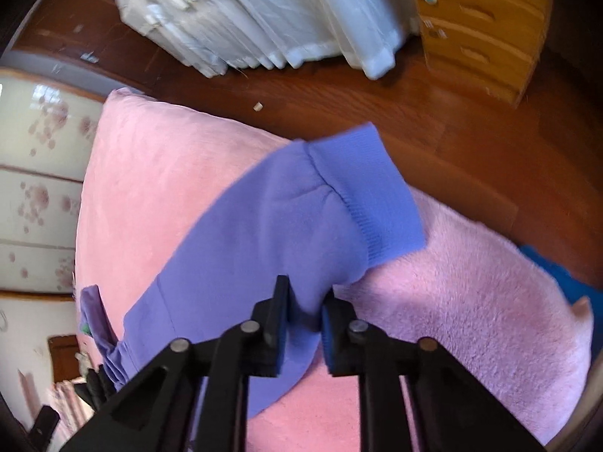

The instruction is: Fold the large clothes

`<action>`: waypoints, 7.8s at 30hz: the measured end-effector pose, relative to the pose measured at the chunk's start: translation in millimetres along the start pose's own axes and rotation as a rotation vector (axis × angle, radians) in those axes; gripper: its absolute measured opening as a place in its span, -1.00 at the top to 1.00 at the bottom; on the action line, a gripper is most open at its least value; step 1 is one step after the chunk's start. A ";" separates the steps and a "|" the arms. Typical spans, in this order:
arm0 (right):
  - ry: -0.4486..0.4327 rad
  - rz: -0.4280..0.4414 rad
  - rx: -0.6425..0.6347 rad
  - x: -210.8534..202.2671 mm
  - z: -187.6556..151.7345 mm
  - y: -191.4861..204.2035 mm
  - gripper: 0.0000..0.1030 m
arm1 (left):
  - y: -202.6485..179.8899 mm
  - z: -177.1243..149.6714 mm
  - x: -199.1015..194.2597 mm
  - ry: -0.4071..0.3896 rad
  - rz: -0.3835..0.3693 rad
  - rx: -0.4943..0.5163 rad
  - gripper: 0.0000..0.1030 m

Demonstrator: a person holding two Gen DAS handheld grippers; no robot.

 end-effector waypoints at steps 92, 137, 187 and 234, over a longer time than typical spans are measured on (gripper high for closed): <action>0.233 -0.115 -0.826 72.1 -304.0 208.5 0.09 | 250.5 -116.6 173.2 0.194 -0.446 -0.428 0.81; 0.226 -0.275 -0.942 89.3 -297.0 230.3 0.21 | 359.2 -184.8 214.7 0.190 -0.015 -0.421 -0.39; 0.227 0.090 -1.105 -57.2 -421.2 477.4 -0.08 | 478.8 -209.4 -67.4 -0.109 -0.029 -0.412 -0.65; 0.541 0.054 -1.179 192.9 -720.1 554.1 0.16 | 749.9 -460.2 351.4 0.365 -0.253 -1.248 0.73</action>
Point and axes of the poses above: each gripper's, at about its wrist camera, not at the fingertips, and x roughly the way its jaws point, y to its left, z to its top, the point moved 10 cm from there along x, roughly the way its jaws point, and after that the axes turned 13 degrees about z, right-handed, at the moved point
